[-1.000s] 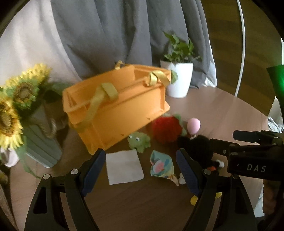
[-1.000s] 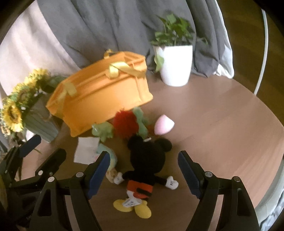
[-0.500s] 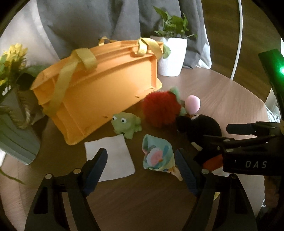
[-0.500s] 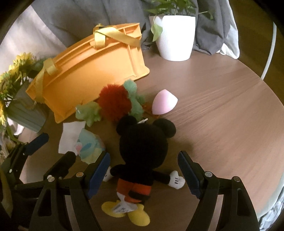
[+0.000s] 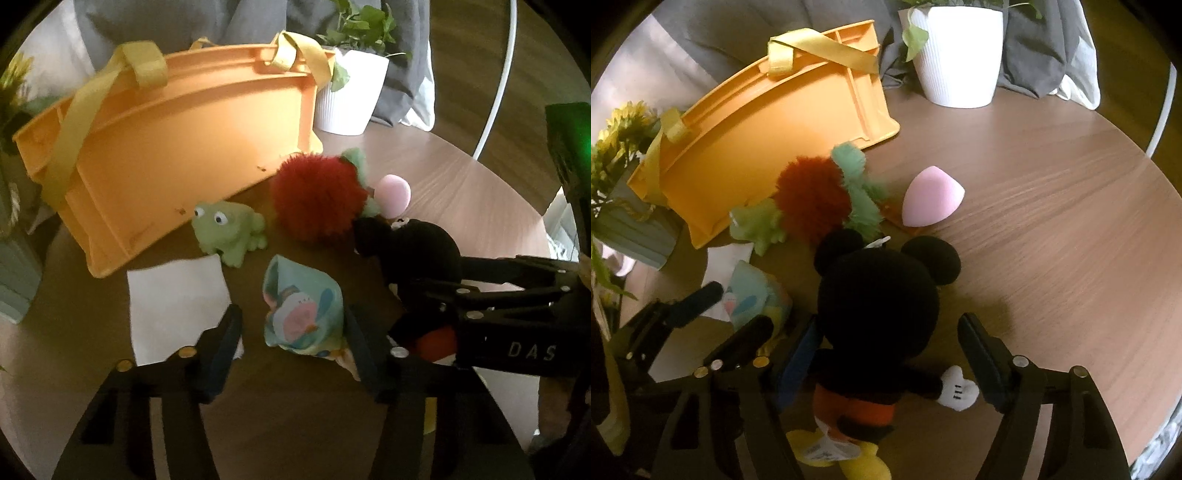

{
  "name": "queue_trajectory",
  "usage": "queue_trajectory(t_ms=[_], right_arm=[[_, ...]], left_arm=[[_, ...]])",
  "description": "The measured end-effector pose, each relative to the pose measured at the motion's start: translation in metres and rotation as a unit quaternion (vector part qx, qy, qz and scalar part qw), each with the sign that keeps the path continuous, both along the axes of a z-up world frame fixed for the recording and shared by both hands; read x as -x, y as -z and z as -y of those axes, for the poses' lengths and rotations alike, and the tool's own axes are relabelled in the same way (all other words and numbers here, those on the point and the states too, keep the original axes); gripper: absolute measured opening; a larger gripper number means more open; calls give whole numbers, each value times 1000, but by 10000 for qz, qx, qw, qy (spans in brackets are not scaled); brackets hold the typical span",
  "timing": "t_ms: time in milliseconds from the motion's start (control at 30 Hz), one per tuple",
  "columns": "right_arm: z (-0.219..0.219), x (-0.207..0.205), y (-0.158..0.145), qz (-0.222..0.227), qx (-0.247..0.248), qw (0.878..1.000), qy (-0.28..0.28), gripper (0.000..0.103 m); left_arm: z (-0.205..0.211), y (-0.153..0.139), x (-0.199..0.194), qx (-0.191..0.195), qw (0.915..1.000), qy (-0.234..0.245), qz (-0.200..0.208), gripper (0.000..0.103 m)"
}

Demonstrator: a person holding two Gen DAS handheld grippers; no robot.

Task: Organize soft objects
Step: 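Grasp the Peppa-print cloth with the left tool while the right tool grasps the Mickey plush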

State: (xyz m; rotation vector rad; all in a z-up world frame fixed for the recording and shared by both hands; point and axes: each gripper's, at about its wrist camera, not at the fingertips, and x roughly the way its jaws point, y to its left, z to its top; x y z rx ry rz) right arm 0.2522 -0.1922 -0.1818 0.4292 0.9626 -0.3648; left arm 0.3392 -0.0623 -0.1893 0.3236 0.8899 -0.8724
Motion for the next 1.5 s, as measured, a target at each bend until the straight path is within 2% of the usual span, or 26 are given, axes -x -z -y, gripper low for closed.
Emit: queue_trajectory(t_ms=[33, 100, 200, 467, 767, 1133, 1500], right_arm=[[-2, 0, 0, 38, 6, 10000, -62, 66], [-4, 0, -1, 67, 42, 9999, -127, 62], [-4, 3, 0, 108, 47, 9998, -147, 59], [-5, 12, -6, 215, 64, 9995, -230, 57], [-7, 26, -25, 519, 124, 9975, -452, 57], [-10, 38, -54, 889, 349, 9900, -1036, 57], [-4, 55, -93, 1355, 570, 9767, -1564, 57]], left_arm=[[0, 1, 0, 30, 10000, -13, -49, 47], [-1, 2, 1, 92, 9998, -32, -144, 38], [-2, 1, 2, 133, 9998, -109, -143, 35], [-8, -13, 12, 207, 9991, -358, -33, 34], [-27, -38, 31, 329, 9953, -884, 212, 34], [-43, -74, 63, 468, 9832, -1677, 543, 34], [-42, -111, 93, 643, 9650, -2327, 1024, 34]])
